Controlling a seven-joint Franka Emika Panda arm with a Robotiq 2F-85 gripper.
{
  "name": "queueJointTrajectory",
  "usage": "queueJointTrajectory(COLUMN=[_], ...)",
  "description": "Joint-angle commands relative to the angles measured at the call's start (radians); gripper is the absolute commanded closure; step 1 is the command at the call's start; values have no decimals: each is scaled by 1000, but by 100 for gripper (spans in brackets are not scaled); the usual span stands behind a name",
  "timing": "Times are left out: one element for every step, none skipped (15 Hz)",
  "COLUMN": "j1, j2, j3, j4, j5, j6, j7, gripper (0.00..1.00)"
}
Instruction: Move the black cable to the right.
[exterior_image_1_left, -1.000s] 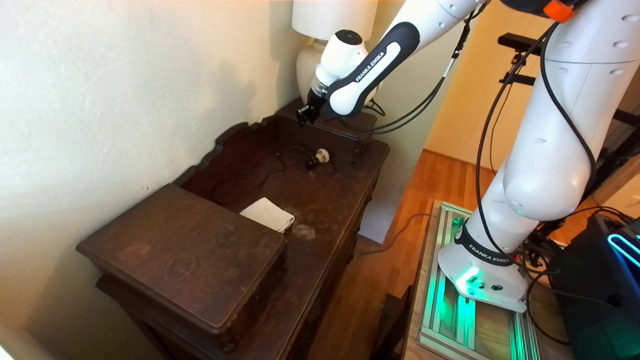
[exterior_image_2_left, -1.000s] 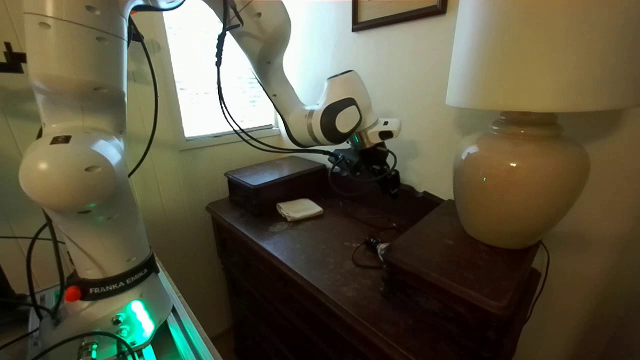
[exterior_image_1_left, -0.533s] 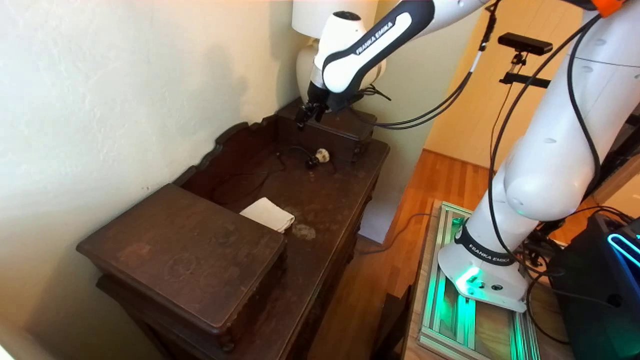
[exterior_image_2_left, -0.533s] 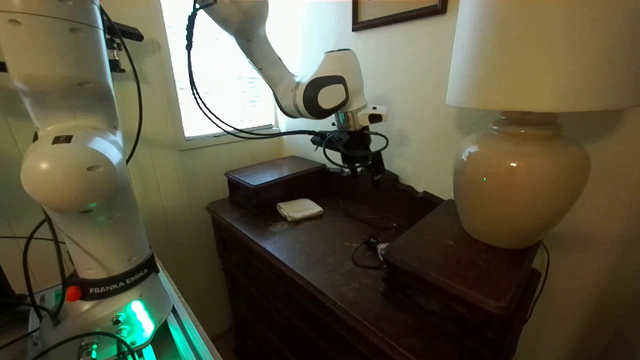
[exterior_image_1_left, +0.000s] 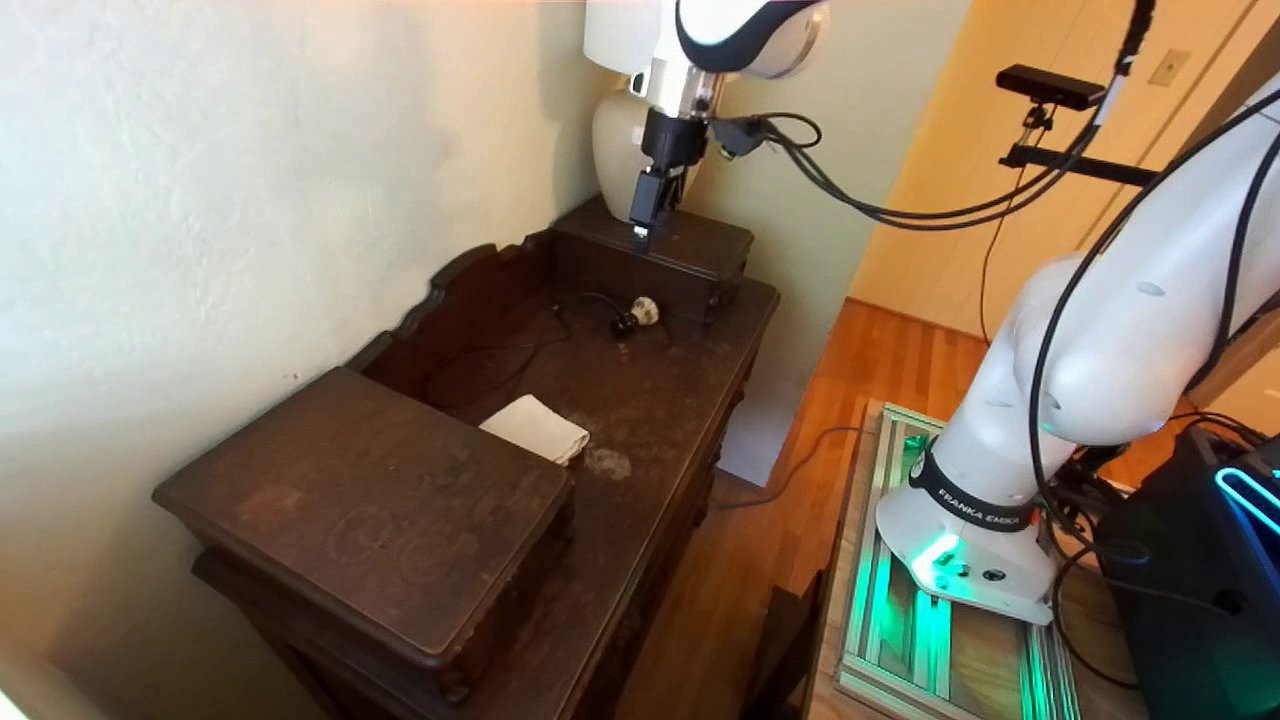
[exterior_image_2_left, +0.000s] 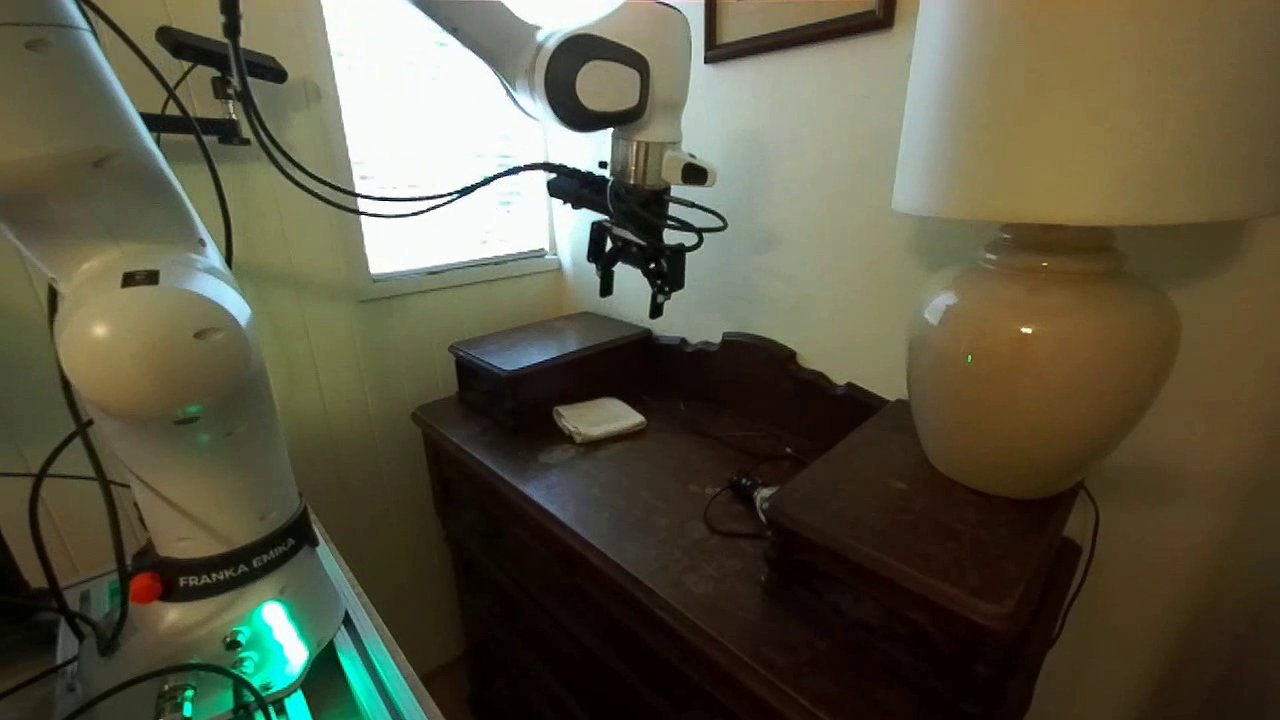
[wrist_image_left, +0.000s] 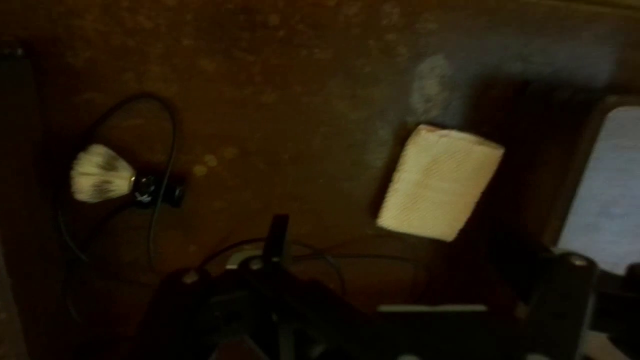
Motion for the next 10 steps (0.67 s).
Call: queueJointTrajectory(j1=[30,34,27,29,30,30,31,31,32,32], j2=[-84,-98,-65,-79,-88,-92,-92,-91,-91,-91], j3=[-45,-54,-37,-43,-47,-49,-49,-49,-49,-49], j4=[22,28,21,26,28,29,28,28,28,28], j5=[74,90,42,52,57,58,59,60,60,60], j6=[-204,-240,-173,-203,-215,-220,-221,-221,-221,-221], j7=[-69,-85,-42,-52,-57,-59,-61,-62,-63,-63], gripper=[0,0,0,0,0,0,0,0,0,0])
